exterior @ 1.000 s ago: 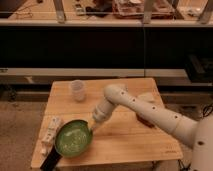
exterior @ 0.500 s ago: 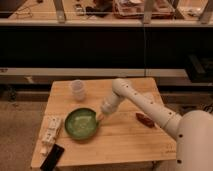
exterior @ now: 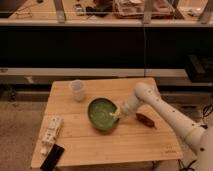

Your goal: Drag the ceramic bowl in a circle

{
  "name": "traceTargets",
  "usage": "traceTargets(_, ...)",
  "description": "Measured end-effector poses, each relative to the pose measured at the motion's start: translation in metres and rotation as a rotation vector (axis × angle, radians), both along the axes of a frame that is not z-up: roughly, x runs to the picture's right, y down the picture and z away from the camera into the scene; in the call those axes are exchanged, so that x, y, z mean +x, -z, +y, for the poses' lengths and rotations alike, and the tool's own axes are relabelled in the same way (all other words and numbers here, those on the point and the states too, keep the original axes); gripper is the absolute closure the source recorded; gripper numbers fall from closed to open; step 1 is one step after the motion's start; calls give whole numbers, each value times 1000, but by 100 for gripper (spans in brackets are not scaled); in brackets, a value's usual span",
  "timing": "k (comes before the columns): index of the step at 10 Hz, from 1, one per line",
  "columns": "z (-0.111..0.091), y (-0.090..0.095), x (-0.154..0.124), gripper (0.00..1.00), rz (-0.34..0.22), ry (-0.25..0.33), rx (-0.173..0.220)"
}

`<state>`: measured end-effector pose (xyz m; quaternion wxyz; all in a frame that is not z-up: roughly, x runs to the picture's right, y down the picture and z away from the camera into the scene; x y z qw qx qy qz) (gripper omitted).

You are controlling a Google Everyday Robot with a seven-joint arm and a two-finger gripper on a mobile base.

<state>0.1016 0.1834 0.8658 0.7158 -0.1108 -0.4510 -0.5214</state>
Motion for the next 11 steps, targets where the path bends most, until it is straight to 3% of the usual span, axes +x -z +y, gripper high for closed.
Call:
traceTargets(3,2,45,51,100,42,47,169)
traceTargets(4,5,70,58,100,45,90,241)
traceTargets(6,17,102,57,100,41,166,318)
traceTargets(7,32,118,45,100,21,212,335)
traceTargets(8,52,136,22,100,-9,253,327)
traceTargets(11,72,156,-43,100,-88,309,286)
